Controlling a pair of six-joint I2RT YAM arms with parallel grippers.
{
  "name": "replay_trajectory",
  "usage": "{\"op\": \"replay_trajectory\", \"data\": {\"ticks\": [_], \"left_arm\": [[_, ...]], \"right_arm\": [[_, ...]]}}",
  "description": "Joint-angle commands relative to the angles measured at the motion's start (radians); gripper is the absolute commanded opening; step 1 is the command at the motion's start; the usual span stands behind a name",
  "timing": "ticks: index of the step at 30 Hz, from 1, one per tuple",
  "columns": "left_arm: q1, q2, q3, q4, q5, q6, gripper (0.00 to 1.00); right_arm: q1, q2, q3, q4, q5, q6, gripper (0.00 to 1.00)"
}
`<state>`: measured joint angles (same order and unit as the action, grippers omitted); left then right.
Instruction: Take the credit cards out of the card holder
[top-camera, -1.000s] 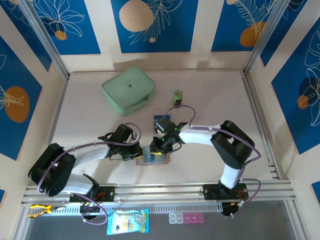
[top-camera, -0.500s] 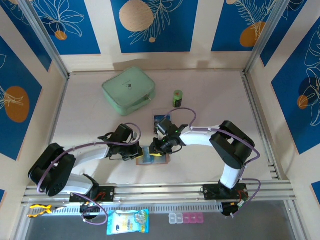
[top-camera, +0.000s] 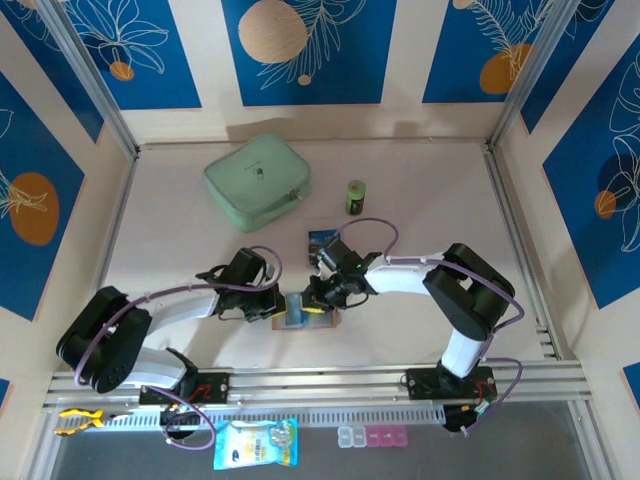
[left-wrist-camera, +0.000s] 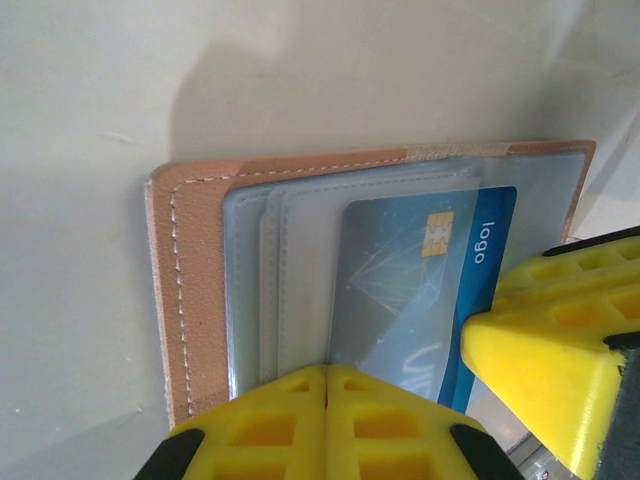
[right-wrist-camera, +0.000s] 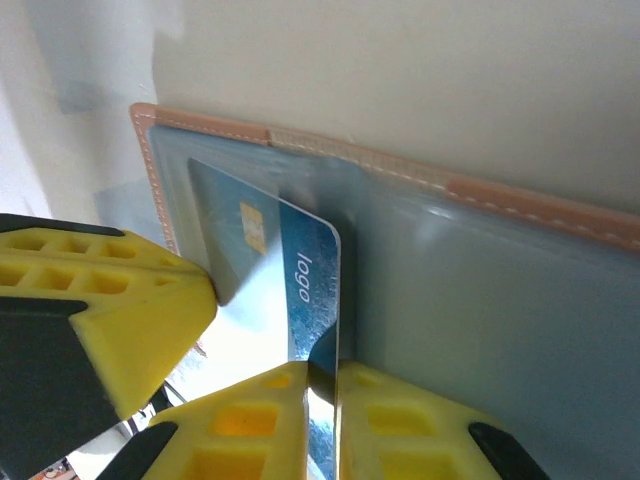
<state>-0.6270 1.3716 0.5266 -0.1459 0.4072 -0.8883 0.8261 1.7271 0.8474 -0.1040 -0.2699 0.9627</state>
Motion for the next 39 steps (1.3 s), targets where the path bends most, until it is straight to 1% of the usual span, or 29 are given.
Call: {"op": "replay_trajectory", "data": {"ticks": [1,10,14,17,23,39], "left_arm": [[-0.005,0.006,-0.005,-0.045,-0.030,0.010,0.06],[-0.006,0.005,-0.005,-0.046,-0.032,0.006,0.06],[-0.006,0.003,-0.004,-0.050,-0.034,0.008,0.06],[-0.006,0.004,-0.004,-0.057,-0.038,0.012,0.06],[-0.005,0.010,-0.012,-0.055,-0.041,0.013,0.06],[-0.005,0.018,-0.016,-0.043,-0.038,0.012,0.06]], "right_arm": [[-0.012,-0.037,-0.031,-0.011,-0.004,0.013,0.14],[-0.024,-0.089,-0.061,-0.013,-0.001,0.006,0.11],[-0.029,-0.058,-0.052,0.025,-0.043,0.003,0.15],[-0.025,-0.025,-0.034,0.034,-0.051,0.006,0.18],[-0.024,0.016,-0.022,0.051,-0.065,0.016,0.19],[-0.022,0.015,-0.054,0.161,-0.120,0.056,0.16]]}}
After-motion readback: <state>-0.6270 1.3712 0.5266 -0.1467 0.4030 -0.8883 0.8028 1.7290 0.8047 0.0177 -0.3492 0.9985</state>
